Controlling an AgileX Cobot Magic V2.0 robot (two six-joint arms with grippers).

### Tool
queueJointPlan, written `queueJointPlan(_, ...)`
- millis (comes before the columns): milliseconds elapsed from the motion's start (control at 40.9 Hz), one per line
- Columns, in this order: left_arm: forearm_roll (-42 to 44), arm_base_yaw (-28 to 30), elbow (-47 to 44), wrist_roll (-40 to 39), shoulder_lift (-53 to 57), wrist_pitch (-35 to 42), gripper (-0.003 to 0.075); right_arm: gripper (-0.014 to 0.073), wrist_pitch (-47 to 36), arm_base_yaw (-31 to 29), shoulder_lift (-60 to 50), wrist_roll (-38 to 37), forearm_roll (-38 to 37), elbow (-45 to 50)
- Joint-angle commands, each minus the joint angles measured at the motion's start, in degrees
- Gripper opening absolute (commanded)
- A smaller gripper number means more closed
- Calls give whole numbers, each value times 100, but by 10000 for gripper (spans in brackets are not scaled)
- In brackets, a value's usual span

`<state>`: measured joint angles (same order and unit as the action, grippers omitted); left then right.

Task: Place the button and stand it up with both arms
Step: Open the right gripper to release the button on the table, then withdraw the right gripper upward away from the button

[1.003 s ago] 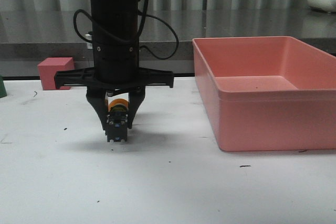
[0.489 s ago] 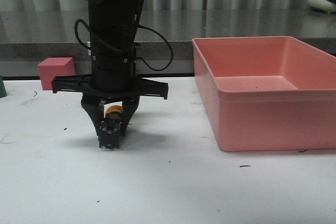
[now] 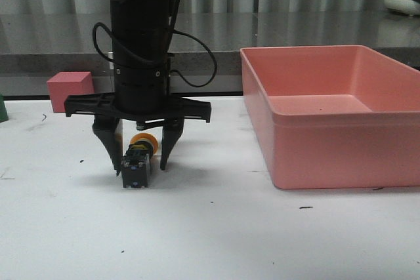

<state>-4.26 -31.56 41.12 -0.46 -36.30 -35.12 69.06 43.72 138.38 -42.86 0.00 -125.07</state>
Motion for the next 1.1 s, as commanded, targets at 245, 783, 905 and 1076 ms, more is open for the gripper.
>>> queueJointPlan(245, -62, -40, 204, -19, -28, 406, 526, 449, 585, -4, -1778, 2178, -405, -180)
queueJointPlan(783, -62, -40, 204, -19, -28, 406, 526, 449, 534, -4, -4342, 4318, -364, 1091)
queueJointPlan(905, -62, -40, 204, -19, -28, 406, 526, 449, 319, -4, -4950, 4324, -358, 1714)
queueJointPlan(1076, -62, -40, 204, -19, -28, 406, 526, 449, -90, -4, -5868, 4329, -358, 2738)
